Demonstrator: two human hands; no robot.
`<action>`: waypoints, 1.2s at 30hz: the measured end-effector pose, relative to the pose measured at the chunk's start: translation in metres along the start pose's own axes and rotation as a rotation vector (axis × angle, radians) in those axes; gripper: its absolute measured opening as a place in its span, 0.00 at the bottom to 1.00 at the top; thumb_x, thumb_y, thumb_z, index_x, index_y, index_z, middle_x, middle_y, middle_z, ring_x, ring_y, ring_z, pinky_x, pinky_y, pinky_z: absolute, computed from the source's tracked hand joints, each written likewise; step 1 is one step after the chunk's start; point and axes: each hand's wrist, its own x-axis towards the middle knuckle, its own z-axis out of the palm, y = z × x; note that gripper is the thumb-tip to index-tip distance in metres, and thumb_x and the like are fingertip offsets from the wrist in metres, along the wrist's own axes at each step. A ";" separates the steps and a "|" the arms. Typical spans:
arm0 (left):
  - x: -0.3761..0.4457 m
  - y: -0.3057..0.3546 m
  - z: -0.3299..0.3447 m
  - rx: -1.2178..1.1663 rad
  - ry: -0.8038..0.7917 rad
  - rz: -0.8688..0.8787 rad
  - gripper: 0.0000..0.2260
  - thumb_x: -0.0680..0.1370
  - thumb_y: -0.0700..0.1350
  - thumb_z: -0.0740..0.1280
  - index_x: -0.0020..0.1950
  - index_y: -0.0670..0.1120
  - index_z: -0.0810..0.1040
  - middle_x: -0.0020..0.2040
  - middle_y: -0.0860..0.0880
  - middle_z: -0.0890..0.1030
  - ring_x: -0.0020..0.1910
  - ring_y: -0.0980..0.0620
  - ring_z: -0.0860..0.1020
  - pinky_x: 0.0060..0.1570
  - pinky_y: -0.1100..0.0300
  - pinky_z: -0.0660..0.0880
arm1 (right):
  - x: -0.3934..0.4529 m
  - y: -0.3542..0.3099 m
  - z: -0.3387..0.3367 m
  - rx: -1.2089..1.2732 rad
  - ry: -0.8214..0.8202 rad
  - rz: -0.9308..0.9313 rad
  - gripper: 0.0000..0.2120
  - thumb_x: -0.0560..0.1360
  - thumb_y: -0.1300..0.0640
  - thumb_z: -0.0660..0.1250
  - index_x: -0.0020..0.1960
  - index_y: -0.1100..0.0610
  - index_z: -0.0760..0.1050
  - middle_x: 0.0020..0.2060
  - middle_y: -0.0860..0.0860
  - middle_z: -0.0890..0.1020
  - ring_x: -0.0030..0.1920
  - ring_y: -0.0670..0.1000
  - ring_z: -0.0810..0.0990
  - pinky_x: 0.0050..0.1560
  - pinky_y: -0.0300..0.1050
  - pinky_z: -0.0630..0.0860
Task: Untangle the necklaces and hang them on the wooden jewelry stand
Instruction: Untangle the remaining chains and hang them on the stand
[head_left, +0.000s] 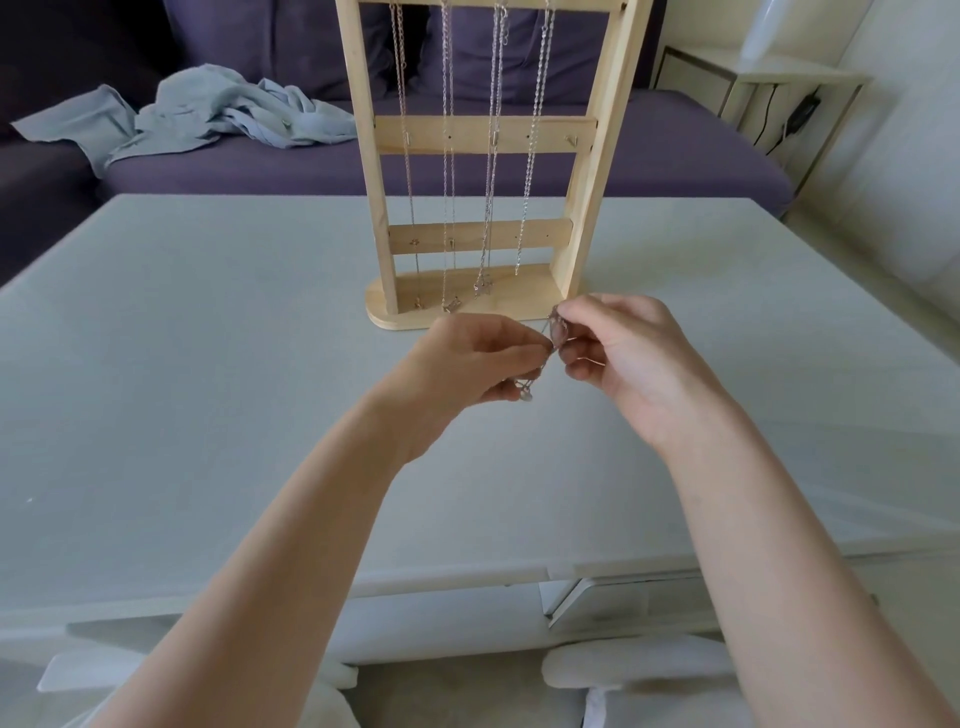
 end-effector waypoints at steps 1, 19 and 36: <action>0.000 0.000 0.000 0.008 -0.005 -0.002 0.03 0.76 0.36 0.67 0.45 0.41 0.80 0.37 0.48 0.78 0.35 0.57 0.76 0.37 0.70 0.73 | 0.001 0.001 0.000 0.004 -0.009 0.007 0.09 0.75 0.66 0.63 0.36 0.60 0.73 0.27 0.50 0.75 0.27 0.47 0.69 0.30 0.38 0.65; 0.000 0.001 0.000 -0.165 0.153 -0.020 0.06 0.77 0.38 0.66 0.40 0.43 0.76 0.36 0.46 0.75 0.33 0.56 0.76 0.34 0.69 0.74 | -0.004 0.004 0.002 -0.376 -0.262 0.062 0.11 0.71 0.60 0.71 0.32 0.57 0.74 0.19 0.45 0.63 0.21 0.45 0.59 0.22 0.35 0.56; 0.003 -0.002 -0.004 -0.288 0.067 -0.121 0.04 0.76 0.35 0.66 0.45 0.35 0.78 0.37 0.46 0.79 0.32 0.59 0.78 0.38 0.72 0.75 | -0.001 0.004 0.000 -0.213 -0.067 -0.056 0.04 0.73 0.62 0.69 0.41 0.63 0.78 0.18 0.45 0.66 0.20 0.45 0.62 0.22 0.35 0.57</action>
